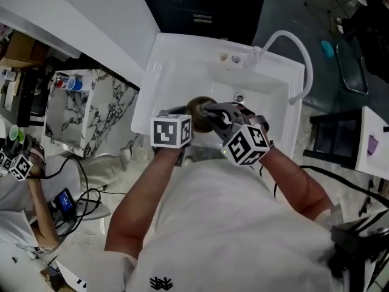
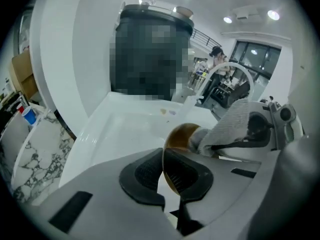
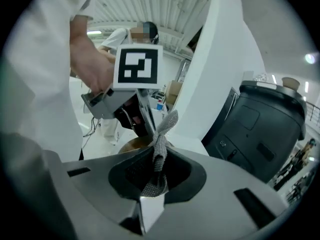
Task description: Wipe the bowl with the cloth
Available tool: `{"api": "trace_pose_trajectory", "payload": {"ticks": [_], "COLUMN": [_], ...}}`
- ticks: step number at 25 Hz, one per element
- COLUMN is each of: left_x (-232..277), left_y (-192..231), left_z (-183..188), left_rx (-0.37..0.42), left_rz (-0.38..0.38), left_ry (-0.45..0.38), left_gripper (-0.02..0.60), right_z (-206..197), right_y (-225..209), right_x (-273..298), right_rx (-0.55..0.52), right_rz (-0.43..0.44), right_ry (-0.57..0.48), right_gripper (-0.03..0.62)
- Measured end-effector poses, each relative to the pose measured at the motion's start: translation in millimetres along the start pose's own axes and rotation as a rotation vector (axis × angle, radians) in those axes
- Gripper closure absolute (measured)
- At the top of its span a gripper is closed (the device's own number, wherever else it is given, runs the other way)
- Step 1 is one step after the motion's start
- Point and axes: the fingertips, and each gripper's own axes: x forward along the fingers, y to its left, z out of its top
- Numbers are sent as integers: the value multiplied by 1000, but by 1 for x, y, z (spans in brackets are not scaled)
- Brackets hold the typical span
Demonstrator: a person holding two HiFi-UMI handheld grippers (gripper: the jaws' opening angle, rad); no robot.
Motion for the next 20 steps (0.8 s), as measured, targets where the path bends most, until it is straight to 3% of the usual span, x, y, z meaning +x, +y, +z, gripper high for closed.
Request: {"api": "trace_pose_trajectory", "payload": {"ticks": [11, 15, 20], "left_x": [-4, -4, -3], "left_y": [-21, -18, -22], "left_z": [-4, 2, 10], "left_rx": [111, 115, 130], "left_rz": [-3, 5, 17], "left_ry": [19, 1, -21], "left_gripper": [561, 561, 561], "right_z": [-15, -38, -49], "right_y": [4, 4, 13], "right_x": [20, 16, 7], "right_rx": [-295, -266, -188], "right_rz": [-46, -44, -7], "right_ry": [184, 282, 318], "right_gripper": [551, 551, 551]}}
